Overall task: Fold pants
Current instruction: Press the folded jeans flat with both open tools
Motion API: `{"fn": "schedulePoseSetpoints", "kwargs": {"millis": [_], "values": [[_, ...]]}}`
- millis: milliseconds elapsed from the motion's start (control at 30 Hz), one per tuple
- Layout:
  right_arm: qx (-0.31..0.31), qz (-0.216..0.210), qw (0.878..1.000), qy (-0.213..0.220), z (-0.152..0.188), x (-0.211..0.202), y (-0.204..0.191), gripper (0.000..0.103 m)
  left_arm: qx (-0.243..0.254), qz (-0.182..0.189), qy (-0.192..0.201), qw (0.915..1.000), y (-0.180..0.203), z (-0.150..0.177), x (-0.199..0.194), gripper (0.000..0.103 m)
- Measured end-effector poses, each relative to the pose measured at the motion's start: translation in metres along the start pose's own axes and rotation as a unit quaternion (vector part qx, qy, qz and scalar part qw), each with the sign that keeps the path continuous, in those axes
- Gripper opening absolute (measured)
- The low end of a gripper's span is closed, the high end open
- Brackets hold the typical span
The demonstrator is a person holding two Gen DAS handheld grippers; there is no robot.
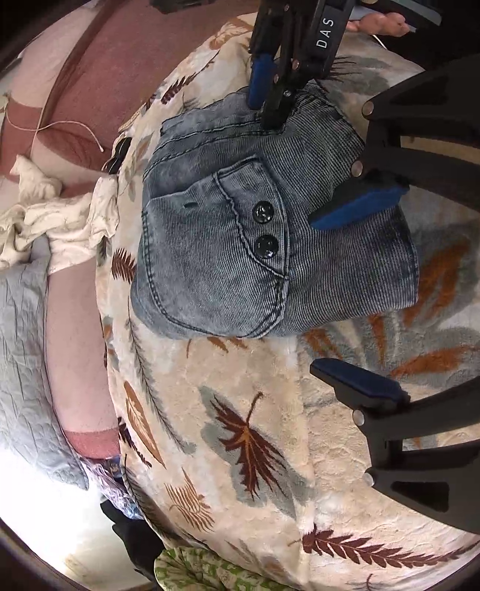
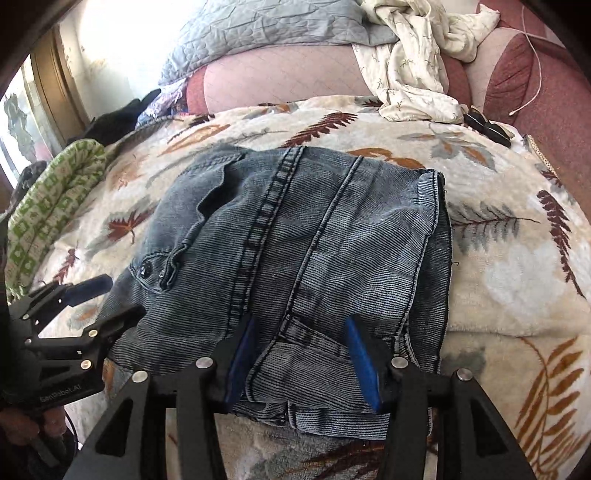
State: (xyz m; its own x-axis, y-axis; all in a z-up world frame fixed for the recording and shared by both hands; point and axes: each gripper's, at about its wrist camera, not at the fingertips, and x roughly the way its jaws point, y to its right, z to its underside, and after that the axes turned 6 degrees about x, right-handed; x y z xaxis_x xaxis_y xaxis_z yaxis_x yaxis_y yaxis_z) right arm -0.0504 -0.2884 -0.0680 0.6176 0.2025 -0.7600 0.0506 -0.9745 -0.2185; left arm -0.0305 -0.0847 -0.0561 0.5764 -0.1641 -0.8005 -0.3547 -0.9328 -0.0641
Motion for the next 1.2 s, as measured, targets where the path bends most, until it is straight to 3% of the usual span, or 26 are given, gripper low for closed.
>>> {"fn": "schedulePoseSetpoints", "kwargs": {"millis": [200,667,833,900,1200], "values": [[0.006,-0.008,1.0,-0.008,-0.003,0.001,0.001,0.055,0.028,-0.043,-0.002,0.9987,0.01,-0.003,-0.004,0.076],[0.036,-0.035,0.998,-0.027,-0.012,-0.002,0.011,0.056,0.016,-0.045,-0.012,0.9988,0.005,-0.006,-0.002,0.082],[0.053,-0.051,0.997,-0.015,-0.018,-0.006,0.014,0.059,0.018,-0.045,-0.013,0.9987,0.006,-0.007,-0.001,0.082],[0.059,-0.058,0.997,-0.007,-0.022,-0.008,0.015,0.065,0.018,-0.043,-0.013,0.9988,0.005,-0.007,0.0,0.082],[0.059,-0.052,0.997,0.026,-0.047,-0.012,0.012,0.065,0.025,-0.039,-0.017,0.9988,0.004,-0.01,0.002,0.083]]}}
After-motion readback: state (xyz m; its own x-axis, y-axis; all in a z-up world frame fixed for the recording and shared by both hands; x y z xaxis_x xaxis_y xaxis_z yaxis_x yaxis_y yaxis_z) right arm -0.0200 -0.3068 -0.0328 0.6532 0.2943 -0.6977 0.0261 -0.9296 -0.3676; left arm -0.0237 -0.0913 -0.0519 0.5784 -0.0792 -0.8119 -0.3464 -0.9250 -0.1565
